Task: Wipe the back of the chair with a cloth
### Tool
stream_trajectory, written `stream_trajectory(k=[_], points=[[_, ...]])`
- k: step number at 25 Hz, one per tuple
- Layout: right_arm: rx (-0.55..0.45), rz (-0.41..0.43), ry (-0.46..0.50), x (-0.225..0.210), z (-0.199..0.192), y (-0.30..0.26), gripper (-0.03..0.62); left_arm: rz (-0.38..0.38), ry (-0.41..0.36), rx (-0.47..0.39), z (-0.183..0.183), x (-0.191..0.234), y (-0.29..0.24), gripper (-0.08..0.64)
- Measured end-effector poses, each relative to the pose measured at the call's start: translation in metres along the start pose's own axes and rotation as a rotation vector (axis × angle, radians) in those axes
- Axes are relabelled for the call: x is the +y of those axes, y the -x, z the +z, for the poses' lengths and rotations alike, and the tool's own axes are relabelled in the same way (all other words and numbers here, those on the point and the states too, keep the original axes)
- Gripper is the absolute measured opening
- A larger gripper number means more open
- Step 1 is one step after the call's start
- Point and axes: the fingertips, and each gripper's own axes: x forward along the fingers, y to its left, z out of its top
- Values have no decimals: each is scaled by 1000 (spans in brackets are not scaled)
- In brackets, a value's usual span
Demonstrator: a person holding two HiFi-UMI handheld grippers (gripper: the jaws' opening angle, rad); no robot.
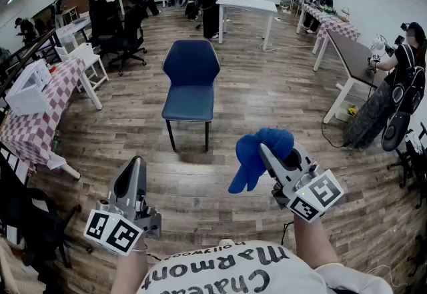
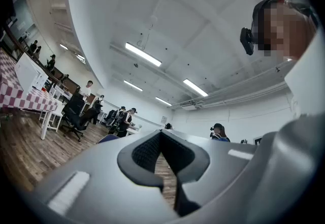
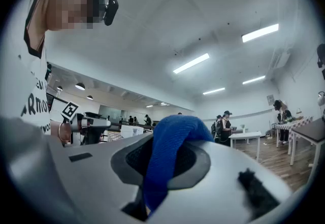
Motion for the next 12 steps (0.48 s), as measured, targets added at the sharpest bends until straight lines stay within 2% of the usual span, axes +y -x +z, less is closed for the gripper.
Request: stream_trajectory(k=[8, 12], points=[[21, -6, 20, 16, -5, -6, 64, 7, -1, -8, 3, 11, 20, 9], [29, -15, 4, 19, -3, -14, 64, -14, 4, 18, 7, 16, 24, 8]])
